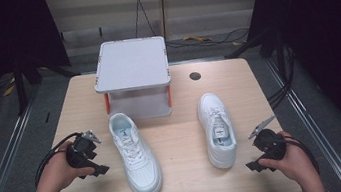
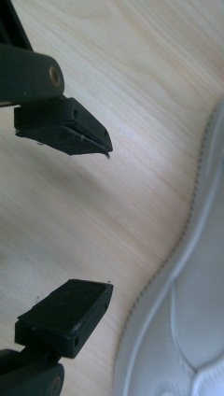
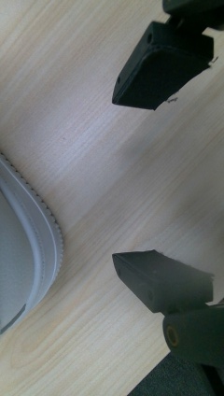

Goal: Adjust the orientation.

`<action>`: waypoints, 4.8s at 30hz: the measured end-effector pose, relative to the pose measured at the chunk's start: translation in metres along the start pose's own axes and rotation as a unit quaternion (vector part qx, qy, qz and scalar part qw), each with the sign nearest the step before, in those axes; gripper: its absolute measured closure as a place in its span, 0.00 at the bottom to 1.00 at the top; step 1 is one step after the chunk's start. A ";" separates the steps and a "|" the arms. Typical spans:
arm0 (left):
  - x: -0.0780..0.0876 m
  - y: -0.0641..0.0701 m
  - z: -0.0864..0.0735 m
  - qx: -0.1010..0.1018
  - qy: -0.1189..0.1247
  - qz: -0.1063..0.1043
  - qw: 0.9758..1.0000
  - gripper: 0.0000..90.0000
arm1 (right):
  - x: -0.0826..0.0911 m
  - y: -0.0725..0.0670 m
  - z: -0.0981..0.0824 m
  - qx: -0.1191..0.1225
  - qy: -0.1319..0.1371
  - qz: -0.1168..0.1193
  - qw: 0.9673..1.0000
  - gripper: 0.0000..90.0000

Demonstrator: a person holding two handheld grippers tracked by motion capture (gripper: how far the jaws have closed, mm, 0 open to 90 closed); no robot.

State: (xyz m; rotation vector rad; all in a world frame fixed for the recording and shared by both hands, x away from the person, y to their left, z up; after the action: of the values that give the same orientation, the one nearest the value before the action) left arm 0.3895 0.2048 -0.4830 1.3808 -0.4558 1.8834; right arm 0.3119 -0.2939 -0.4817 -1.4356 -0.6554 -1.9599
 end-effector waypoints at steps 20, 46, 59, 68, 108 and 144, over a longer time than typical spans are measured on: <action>0.026 0.008 0.062 -0.110 -0.050 -0.003 0.993 0.29 | -0.001 0.001 -0.003 -0.001 0.005 0.009 1.000 0.21; -0.004 0.059 0.101 -0.193 -0.092 -0.039 0.976 0.33 | -0.004 -0.003 0.001 0.002 -0.001 0.011 1.000 0.21; -0.012 0.071 0.099 -0.127 -0.138 -0.039 0.982 0.82 | -0.005 -0.003 0.002 0.003 0.000 0.011 1.000 0.22; -0.002 0.080 0.107 -0.103 -0.127 -0.016 0.986 0.94 | -0.006 -0.003 0.003 0.003 0.001 0.011 1.000 0.22; -0.011 0.053 0.122 -0.142 -0.080 0.005 0.987 0.40 | -0.007 -0.002 0.002 0.003 0.001 0.013 1.000 0.23; 0.004 0.060 0.085 -0.145 -0.112 0.004 0.983 0.74 | -0.008 -0.004 0.003 0.007 0.002 0.015 1.000 0.23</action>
State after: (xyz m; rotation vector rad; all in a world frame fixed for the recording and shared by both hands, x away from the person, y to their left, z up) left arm 0.4008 0.1103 -0.4411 1.3950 -0.8147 1.5978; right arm 0.3134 -0.2876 -0.4885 -1.4256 -0.6415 -1.9310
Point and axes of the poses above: each handheld gripper's, and its own axes: x roughly backward along the jaws, z roughly out of its top, y roughly to its right, the point moved 5 cm from there along -x, roughly forward along the jaws, and after that the axes turned 8 degrees about x, right-handed, at the moved point
